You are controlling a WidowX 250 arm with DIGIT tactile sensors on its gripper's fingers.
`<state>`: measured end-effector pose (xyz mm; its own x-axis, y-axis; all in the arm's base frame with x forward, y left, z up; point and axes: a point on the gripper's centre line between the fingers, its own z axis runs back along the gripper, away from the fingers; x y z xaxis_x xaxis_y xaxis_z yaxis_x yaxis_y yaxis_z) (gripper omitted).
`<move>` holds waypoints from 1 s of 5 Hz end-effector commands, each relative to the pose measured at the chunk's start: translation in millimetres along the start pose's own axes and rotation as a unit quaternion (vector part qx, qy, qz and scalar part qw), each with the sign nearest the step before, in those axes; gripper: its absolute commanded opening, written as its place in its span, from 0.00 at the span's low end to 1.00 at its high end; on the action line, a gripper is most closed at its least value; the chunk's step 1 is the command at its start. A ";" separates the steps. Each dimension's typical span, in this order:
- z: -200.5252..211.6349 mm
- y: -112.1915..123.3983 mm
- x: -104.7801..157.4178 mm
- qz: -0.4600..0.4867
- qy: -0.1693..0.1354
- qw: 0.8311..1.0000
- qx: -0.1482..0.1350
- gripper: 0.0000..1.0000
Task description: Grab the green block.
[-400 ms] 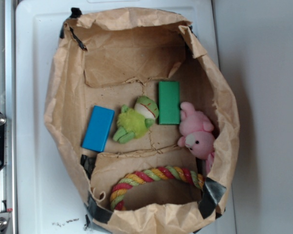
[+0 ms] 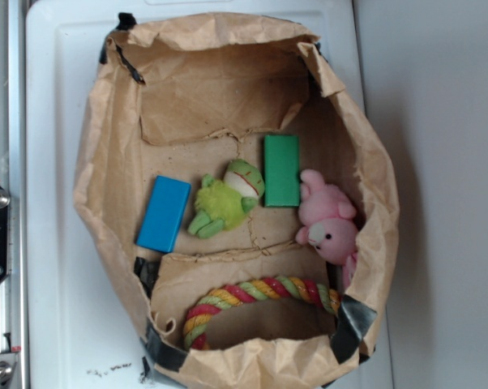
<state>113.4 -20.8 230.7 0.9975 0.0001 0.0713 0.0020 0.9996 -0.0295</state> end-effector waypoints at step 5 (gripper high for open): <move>-27.3 45.5 123.4 0.007 -0.082 0.997 -0.011 1.00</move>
<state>234.0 17.8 193.7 0.9844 0.0105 0.1755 0.0013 0.9977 -0.0673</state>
